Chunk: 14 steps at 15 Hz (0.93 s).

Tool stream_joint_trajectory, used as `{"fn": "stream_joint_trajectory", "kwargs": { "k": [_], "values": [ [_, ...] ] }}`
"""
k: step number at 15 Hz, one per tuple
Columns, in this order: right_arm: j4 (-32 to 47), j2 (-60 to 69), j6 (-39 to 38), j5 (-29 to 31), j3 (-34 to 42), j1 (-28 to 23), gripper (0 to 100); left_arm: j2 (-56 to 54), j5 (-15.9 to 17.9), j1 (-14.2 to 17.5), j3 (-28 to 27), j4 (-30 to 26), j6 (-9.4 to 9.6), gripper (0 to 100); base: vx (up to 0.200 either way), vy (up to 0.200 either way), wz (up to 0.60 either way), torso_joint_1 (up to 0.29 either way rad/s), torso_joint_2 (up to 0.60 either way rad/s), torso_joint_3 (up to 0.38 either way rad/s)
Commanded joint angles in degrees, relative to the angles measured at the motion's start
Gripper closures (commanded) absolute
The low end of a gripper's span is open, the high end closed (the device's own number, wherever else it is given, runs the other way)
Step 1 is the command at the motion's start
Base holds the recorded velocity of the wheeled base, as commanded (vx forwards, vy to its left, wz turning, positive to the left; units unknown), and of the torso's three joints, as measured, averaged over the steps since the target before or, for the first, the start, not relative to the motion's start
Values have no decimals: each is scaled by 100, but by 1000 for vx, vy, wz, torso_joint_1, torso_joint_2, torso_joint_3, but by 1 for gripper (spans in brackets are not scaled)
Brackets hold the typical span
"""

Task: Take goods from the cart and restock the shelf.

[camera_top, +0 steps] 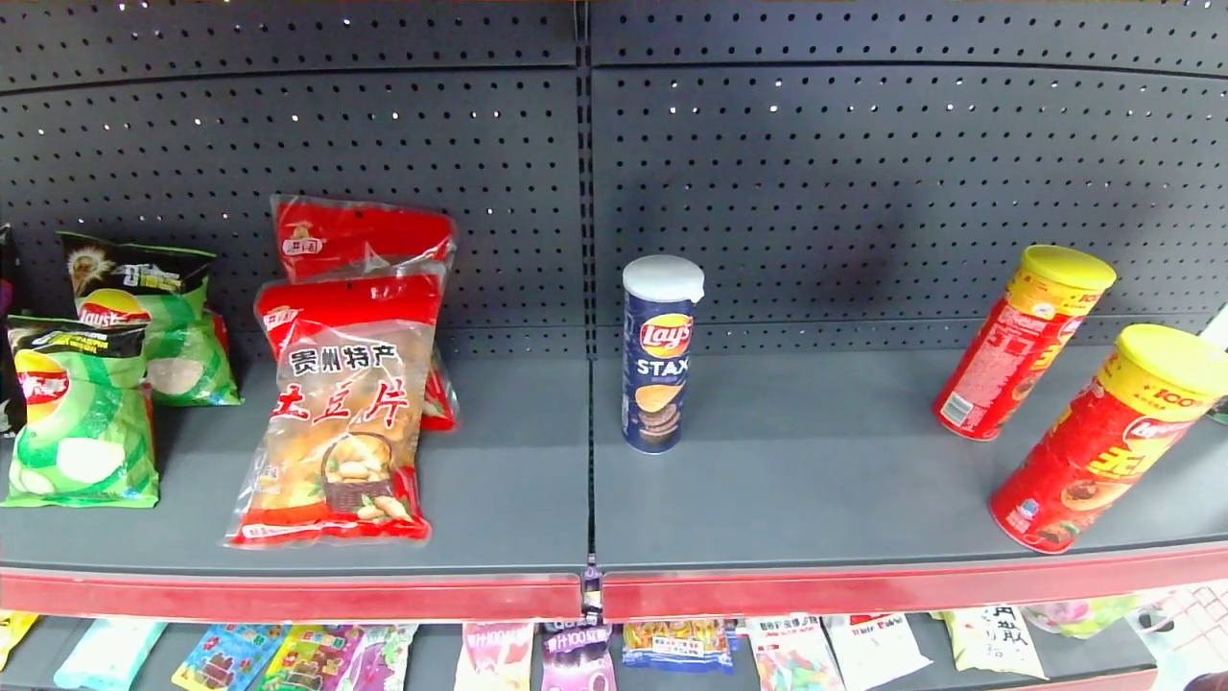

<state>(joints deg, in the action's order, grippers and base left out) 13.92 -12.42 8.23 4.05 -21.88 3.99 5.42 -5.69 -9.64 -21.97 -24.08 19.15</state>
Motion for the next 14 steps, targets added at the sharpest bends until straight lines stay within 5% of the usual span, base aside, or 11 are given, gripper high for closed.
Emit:
{"fn": "stream_joint_trajectory", "kwargs": {
  "k": [1,14],
  "values": [
    [-3,-15,3,0,9,-3,100,2,-2,-3,8,-1,1,0,0,0,0,0,0,0],
    [-3,-15,3,0,79,-3,100,2,16,-3,26,-1,1,0,31,0,0,0,0,0]
  ]
}}
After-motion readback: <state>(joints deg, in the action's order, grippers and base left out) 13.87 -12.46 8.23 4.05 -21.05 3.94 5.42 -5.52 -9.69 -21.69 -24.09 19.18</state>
